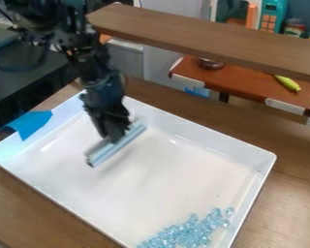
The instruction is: Sweep into pile
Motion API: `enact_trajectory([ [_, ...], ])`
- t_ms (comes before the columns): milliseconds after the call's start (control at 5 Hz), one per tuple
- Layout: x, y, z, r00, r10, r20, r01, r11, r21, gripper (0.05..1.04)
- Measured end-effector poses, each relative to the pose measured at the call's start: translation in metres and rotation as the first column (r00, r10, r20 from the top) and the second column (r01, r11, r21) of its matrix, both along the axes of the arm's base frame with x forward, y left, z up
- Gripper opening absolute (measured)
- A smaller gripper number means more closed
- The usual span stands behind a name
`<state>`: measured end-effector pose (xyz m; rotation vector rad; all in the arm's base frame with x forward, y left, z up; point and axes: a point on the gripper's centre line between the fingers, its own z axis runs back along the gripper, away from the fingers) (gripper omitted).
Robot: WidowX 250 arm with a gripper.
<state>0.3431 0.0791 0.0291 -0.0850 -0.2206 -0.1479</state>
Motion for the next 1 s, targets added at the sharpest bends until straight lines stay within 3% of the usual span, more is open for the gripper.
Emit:
enact_trajectory([
  [400,0.016,0.074,-0.027,0.996,0.085,-0.024,-0.083,0.993,0.086,0.325],
  [600,0.015,0.086,-0.027,0.997,0.068,-0.033,-0.063,0.99,0.13,0.384],
  [800,0.001,0.082,-0.037,0.997,0.007,-0.076,0.002,0.992,0.124,0.671],
  [1000,0.001,0.083,0.006,1.0,0.006,-0.007,-0.005,0.995,0.102,0.944],
])
